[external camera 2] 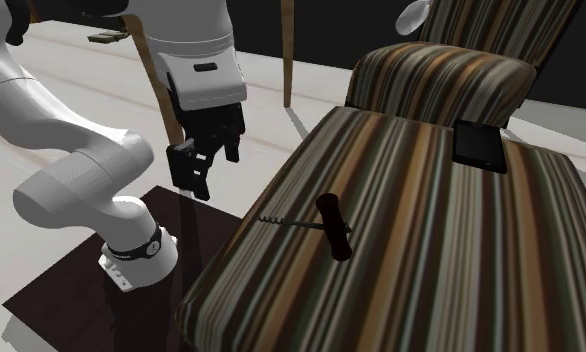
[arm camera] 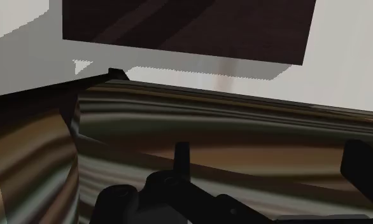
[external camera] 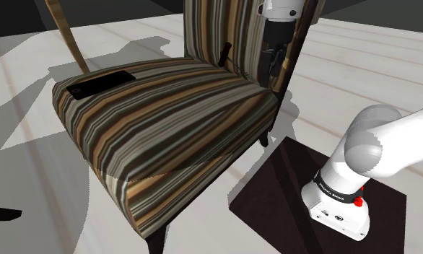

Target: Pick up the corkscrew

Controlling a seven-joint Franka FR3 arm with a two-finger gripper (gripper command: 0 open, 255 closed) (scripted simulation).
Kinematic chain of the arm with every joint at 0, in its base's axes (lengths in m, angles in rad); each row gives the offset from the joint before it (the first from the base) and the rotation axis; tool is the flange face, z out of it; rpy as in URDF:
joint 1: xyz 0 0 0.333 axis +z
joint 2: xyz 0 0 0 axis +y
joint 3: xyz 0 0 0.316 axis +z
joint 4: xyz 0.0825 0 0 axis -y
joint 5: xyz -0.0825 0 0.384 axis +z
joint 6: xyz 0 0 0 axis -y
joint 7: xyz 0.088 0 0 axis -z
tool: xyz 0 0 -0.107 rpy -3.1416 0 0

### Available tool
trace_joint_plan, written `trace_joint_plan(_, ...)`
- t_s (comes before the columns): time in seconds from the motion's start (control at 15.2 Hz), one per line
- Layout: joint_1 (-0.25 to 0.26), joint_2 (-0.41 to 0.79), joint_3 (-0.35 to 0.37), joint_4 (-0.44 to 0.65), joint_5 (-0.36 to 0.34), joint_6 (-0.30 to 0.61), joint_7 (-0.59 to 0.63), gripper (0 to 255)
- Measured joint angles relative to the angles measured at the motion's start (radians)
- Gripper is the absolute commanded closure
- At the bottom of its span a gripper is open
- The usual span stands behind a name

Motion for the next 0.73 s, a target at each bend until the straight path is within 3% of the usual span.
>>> trace_joint_plan(0.2, -0.009, 0.055, 0.001, 0.051, -0.008, -0.005, 0.009, 0)
trace_joint_plan(0.73, -0.056, 0.411, 0.009, 0.394, -0.066, -0.053, 0.07, 0)
